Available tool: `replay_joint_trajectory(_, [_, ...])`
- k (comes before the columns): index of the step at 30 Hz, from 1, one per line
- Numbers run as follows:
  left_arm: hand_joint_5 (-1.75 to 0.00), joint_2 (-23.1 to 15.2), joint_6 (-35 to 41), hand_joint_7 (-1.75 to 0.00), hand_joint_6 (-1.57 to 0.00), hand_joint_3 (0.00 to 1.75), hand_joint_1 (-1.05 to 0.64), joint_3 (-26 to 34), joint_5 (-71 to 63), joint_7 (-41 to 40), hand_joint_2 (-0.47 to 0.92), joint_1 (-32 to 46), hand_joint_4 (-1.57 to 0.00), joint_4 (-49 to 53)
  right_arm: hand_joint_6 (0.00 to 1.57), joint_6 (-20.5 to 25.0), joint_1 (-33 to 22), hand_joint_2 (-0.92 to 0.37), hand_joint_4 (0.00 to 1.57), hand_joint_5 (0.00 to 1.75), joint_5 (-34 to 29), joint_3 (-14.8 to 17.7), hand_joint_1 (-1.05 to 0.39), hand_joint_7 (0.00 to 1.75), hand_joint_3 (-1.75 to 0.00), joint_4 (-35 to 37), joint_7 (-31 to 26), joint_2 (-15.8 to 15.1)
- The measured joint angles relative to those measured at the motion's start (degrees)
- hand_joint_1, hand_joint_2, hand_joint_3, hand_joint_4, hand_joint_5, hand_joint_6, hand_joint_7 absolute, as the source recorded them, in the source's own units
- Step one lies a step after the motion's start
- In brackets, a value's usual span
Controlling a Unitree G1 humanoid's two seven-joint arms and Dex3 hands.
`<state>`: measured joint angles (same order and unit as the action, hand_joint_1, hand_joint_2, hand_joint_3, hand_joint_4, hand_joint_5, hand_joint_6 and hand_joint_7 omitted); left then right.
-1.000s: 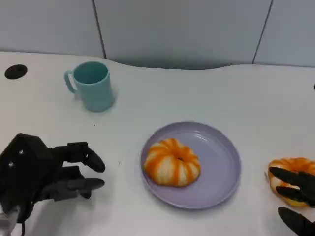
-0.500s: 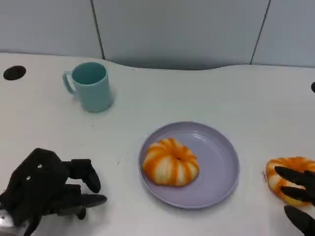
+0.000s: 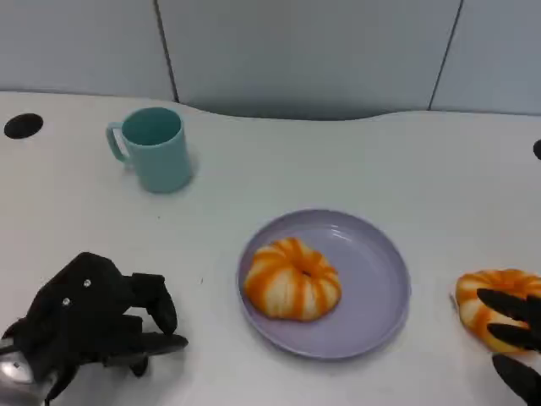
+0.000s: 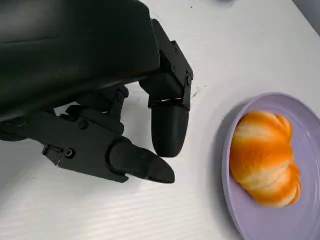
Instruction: Grasp the bread from the table and place it into the plate.
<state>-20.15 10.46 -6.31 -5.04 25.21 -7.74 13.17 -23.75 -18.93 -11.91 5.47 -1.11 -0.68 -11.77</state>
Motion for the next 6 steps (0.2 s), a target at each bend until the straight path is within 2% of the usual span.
replay_joint_trajectory(6, [-1.75,0.05,1.49,-1.75,-0.63,0.00,-0.43,-0.03,0.05,0.00,0.90,-0.44,-0.75,0.00,0.76,-1.01,0.30,-0.92,0.94,0.02,0.06,0.13,-0.39,0.00,-0.38,1.03,0.02,-0.34])
